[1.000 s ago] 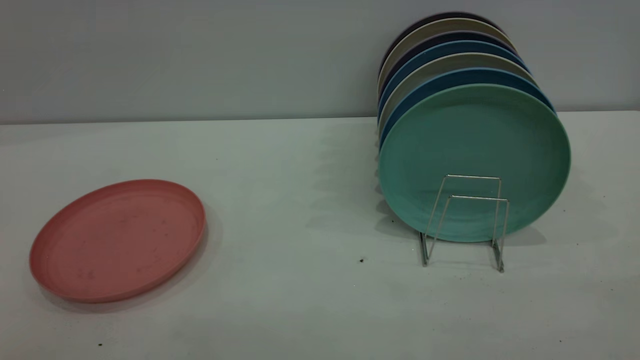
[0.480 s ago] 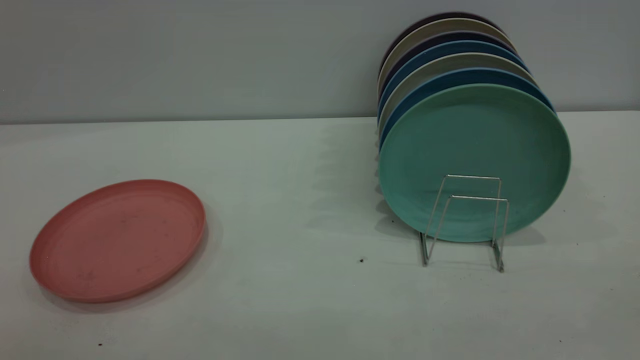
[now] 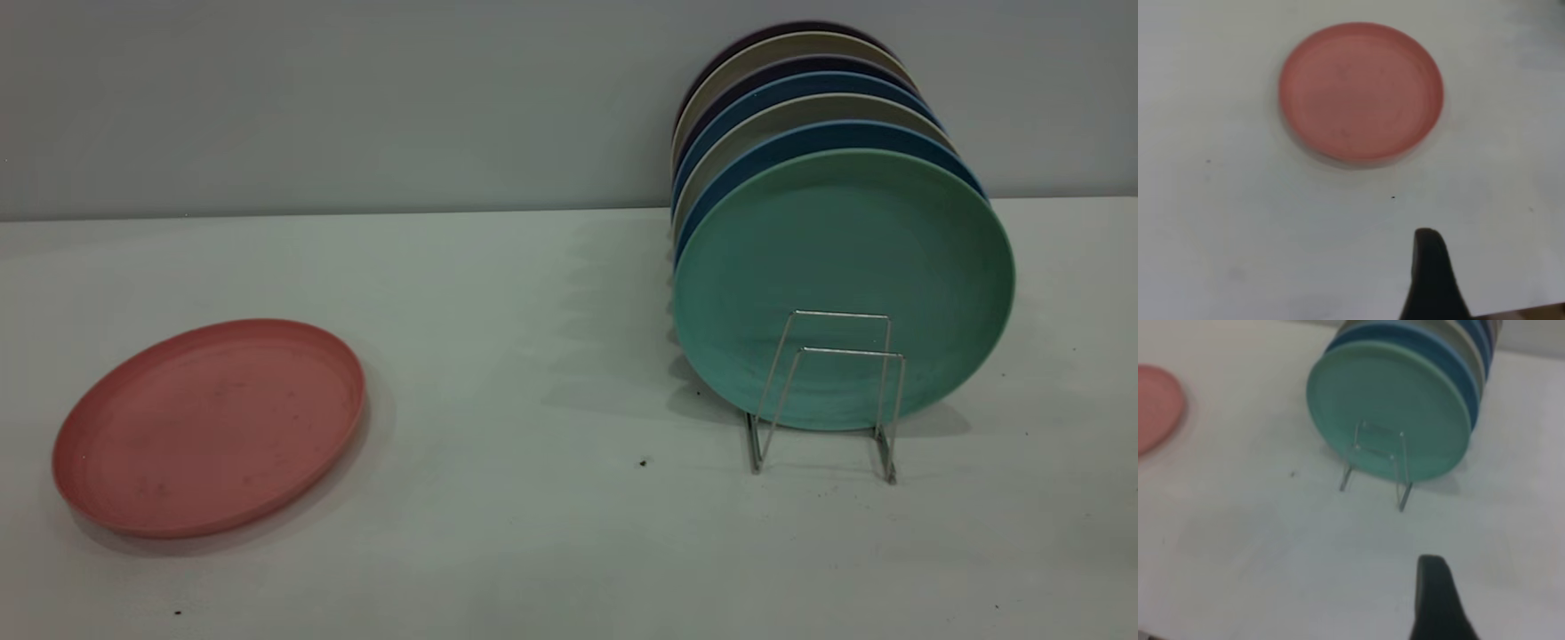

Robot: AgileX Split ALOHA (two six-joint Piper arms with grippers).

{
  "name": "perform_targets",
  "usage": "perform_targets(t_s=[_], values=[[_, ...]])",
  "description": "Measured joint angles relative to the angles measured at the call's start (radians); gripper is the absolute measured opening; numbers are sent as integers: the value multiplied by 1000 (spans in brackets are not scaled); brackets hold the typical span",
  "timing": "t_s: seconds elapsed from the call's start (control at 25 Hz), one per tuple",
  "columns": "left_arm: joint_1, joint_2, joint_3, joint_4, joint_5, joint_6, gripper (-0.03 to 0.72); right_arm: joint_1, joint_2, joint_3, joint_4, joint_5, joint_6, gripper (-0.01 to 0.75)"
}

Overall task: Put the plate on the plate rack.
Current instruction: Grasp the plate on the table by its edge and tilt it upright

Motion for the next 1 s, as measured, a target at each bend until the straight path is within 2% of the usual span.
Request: perform_targets(t_s=[0.32, 0.6, 1.0], values=[[0, 259, 0, -107, -114, -15, 528, 0, 234, 0, 56, -55, -82, 483], [0, 567, -8, -132, -287, -75, 528, 0, 356, 0, 95, -107, -160, 483], [11, 1100, -256, -147, -296, -2, 526, 0, 381, 0, 107, -125, -176, 483]])
